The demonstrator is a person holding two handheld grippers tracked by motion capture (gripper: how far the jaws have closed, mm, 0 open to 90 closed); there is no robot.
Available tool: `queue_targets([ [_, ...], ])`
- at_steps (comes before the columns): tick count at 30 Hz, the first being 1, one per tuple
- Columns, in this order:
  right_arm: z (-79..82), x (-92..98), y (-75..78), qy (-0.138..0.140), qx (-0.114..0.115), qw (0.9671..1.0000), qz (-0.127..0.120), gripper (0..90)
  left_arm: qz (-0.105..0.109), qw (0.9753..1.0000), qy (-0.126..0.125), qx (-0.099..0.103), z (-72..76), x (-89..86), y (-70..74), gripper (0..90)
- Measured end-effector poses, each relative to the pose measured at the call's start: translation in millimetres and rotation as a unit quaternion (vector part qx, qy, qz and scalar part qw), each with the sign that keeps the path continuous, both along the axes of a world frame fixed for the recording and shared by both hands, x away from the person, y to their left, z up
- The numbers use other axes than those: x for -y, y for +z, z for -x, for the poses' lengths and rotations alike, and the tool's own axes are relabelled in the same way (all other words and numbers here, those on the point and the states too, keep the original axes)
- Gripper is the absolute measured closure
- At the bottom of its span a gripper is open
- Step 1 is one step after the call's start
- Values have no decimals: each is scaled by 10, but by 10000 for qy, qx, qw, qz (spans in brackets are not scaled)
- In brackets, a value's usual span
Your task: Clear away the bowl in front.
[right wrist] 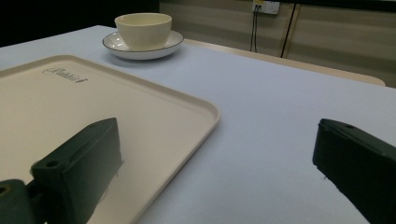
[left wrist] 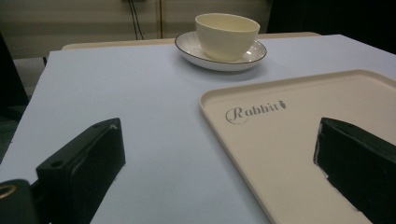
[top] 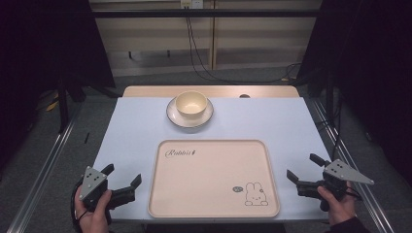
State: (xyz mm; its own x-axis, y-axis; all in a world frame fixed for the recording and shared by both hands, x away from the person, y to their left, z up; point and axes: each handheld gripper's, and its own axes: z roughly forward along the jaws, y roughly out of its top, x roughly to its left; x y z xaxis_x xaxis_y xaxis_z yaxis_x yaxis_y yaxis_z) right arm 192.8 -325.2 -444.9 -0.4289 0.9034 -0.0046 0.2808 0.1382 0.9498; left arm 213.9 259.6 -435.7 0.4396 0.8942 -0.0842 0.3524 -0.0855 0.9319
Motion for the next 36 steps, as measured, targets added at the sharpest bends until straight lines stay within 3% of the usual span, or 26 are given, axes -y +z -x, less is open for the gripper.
queue_targets([
  [4,-19,-20,-11,83,-55,9999,89,10,59,10000,10,46,22,-2,6,21],
  [15,-70,-53,-24,212,-119,9997,87,10,-21,9999,-126,-32,39,11,9,22],
  [28,-16,-37,-30,209,-129,9996,116,8,-35,9987,-514,-27,-110,186,85,28],
  [36,2,-27,-36,226,-147,9996,79,8,-67,9980,-630,25,-173,265,118,36],
])
